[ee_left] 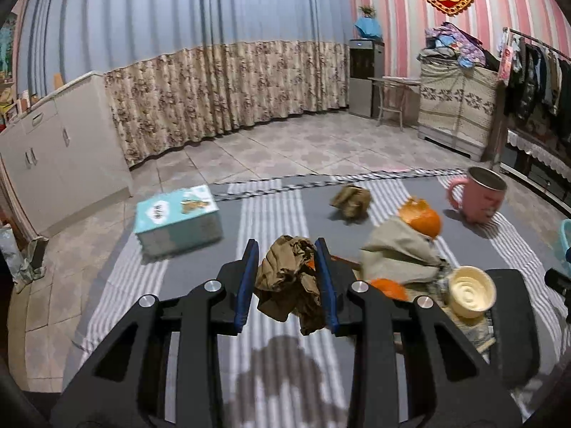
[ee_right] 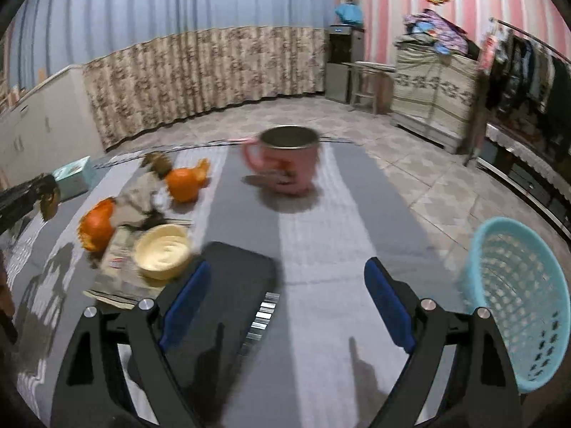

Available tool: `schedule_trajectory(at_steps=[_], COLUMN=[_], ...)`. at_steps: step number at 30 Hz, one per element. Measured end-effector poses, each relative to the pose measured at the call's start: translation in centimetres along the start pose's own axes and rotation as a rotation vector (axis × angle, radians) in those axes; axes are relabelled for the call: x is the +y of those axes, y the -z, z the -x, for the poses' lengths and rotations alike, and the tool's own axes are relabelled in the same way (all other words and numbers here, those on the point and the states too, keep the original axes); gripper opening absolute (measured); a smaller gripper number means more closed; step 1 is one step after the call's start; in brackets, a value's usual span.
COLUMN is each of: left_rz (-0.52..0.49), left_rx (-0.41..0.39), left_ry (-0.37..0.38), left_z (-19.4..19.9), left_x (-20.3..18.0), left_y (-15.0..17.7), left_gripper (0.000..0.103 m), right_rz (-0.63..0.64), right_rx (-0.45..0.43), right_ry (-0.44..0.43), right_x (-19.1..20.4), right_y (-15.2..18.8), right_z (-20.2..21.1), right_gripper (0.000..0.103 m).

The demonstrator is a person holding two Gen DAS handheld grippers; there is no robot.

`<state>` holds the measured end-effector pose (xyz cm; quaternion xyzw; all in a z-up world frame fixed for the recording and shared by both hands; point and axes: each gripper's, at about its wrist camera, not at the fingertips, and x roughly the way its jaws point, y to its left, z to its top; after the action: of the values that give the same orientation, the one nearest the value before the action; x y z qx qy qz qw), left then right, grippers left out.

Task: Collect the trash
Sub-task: 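Grasp the brown cloth with the left tool while the right tool grasps the cream lid, then carry the cloth and lid over the basket and open both tools to drop them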

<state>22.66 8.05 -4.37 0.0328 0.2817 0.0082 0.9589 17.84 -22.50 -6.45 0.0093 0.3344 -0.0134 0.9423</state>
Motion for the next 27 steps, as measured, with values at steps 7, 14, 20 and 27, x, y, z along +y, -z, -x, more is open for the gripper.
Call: schedule_trajectory(at_steps=[7,14,20,27], left_rz=[0.033,0.084,0.077,0.048], left_rx=[-0.001,0.033,0.033,0.031], left_ry=[0.010,0.045,0.035,0.037], left_z=[-0.9,-2.0,-2.0,-2.1], left_x=[1.8,3.0,3.1,2.4], left_y=[0.6,1.3,1.6,1.6], left_gripper=[0.031,0.031,0.031,0.031], right_rz=[0.063,0.079,0.099,0.157], right_rx=[0.060,0.110,0.145,0.149], right_ry=[-0.058,-0.081,-0.073,-0.084], right_x=[5.7,7.8,8.8,10.0], right_y=[-0.4,-0.6,-0.7,-0.8], right_z=[-2.7,-4.5,-5.8,-6.2], right_gripper=[0.086,0.086,0.085,0.061])
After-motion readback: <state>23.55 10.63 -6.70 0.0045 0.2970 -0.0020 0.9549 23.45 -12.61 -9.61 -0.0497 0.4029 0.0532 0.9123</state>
